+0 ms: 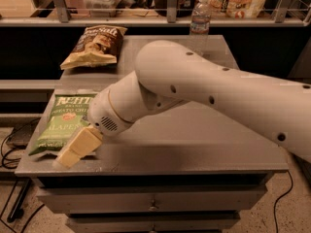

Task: Move green jalapeno chip bag near brown chip bag

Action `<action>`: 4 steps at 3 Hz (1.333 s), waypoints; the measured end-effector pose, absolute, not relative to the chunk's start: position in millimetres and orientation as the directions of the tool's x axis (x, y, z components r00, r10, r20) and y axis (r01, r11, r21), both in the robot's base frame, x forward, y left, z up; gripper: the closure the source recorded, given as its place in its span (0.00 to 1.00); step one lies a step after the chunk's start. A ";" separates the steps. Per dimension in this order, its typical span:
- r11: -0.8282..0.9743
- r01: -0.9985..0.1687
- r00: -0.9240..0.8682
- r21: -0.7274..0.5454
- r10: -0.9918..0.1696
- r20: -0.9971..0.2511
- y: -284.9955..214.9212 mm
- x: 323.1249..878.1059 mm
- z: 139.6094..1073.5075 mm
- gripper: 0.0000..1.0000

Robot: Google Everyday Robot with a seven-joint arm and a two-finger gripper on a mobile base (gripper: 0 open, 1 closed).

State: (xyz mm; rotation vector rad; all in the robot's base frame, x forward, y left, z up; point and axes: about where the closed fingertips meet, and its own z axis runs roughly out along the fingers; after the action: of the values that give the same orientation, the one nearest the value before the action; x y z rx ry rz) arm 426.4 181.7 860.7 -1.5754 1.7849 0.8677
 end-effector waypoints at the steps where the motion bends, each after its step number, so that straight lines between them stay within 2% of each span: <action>1: 0.095 -0.988 -0.158 0.125 -0.593 -0.790 194.8 423.8 845.9 0.00; 2: 0.116 -0.980 -0.198 0.160 -0.578 -0.792 201.7 422.2 835.5 0.16; 4: 0.181 -0.972 -0.228 0.153 -0.545 -0.807 189.6 432.2 843.0 0.63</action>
Offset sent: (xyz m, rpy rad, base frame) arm -0.0024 0.0259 -0.0408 0.0434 0.1257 -0.0722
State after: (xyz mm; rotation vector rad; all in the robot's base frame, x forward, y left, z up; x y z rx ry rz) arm 432.2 189.6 843.0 -1.4246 1.8594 0.9120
